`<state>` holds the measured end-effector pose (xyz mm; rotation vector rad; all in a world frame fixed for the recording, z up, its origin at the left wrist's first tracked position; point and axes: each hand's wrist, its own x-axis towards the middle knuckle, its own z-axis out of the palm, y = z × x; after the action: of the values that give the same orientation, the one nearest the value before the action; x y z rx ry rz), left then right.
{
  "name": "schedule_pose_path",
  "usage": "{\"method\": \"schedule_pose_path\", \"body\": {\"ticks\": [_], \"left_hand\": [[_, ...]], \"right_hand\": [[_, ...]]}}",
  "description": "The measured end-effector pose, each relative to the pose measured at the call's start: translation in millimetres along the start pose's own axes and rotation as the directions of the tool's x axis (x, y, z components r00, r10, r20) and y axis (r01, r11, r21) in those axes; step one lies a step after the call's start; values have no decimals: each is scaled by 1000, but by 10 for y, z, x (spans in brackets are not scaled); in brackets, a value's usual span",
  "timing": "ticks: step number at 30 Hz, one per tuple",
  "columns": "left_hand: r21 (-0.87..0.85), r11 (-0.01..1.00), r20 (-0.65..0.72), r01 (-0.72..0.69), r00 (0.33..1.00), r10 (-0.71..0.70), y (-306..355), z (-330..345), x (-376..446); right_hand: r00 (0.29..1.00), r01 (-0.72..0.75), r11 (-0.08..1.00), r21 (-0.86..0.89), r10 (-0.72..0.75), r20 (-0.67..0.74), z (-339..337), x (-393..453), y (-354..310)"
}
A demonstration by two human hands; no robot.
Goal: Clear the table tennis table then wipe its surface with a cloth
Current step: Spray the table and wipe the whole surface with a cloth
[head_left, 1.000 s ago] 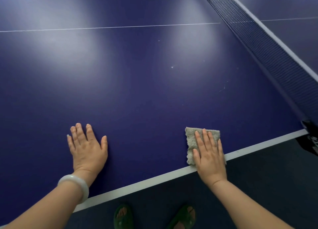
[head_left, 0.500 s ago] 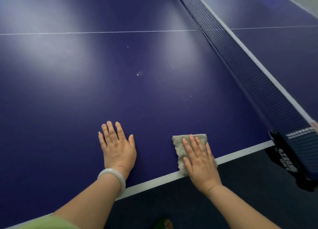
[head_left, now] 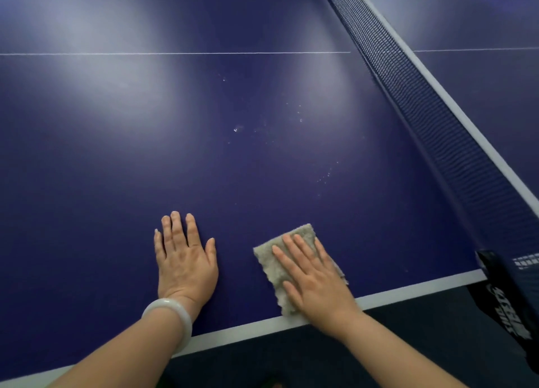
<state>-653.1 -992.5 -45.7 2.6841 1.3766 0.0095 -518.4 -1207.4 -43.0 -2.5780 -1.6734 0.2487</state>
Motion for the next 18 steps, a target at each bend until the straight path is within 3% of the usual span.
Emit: {"method": "schedule_pose_path", "body": {"ticks": [1,3,5,7,8,9,11,13,14,16,18], "left_hand": [[5,1000,-3,1,1000,-1,2,-1,2],[17,1000,-7,-1,1000,1,3,6,7],[19,1000,-9,1,1000,-1,1,11,12],[18,1000,-6,4,1000,-4,4,6,8],[20,1000,-7,6,1000,-6,5,2,7],[20,1000,-8,7,1000,-7,8,-4,8],[22,1000,-2,8,1000,-8,16,-14,6],[29,1000,5,8,1000,-8,15,-14,3],[27,1000,3,7,1000,-7,11,-13,3],[13,1000,-10,2,1000,-2,3,-6,4],[1,1000,-21,3,1000,-3,-5,10,3]], "right_hand": [[1000,-22,999,-34,22,-2,11,-102,240],[952,-303,953,-28,301,-59,-18,-244,803],[754,-653,755,54,655,-35,-91,-287,1217],[557,-826,555,100,830,-4,-144,-192,1280],[510,-853,507,123,860,-7,-129,-85,1178],[517,-847,514,136,856,-22,-100,32,1017],[676,-717,685,128,728,-117,-16,230,550],[900,-415,910,31,415,-131,52,274,11],[969,-230,973,-11,228,-90,77,215,-182],[999,12,999,-49,-14,-34,54,38,-248],[997,17,997,-80,-23,-69,58,-147,94]]}}
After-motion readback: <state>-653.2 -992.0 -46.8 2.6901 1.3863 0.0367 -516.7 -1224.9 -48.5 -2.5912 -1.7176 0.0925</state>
